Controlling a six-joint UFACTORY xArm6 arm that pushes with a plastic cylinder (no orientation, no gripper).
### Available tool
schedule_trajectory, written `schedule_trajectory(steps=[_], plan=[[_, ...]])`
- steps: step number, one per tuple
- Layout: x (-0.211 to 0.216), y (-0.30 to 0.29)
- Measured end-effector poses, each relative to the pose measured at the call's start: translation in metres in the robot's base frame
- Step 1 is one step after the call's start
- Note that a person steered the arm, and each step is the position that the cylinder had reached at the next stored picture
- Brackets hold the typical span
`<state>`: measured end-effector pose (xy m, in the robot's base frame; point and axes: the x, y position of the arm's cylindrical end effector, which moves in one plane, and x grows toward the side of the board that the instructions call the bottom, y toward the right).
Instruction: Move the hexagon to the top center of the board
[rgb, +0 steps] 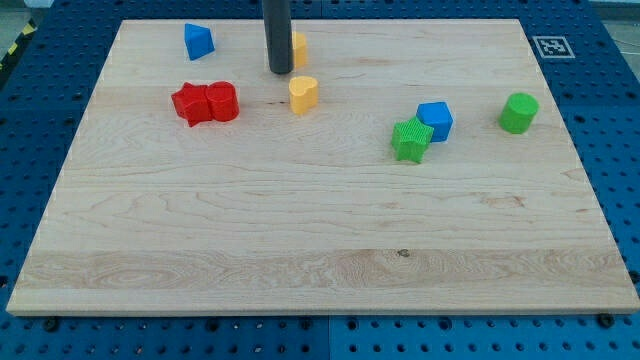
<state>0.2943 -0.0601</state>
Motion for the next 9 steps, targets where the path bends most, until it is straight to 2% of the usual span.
schedule_trajectory(steps=[2,4,5,6,7,9], plan=[[-0.013,-0.035],[-0.027,0.001],[0.0,0.006],[0.007,0.013],[-0.018,0.004],[-0.025,0.05]])
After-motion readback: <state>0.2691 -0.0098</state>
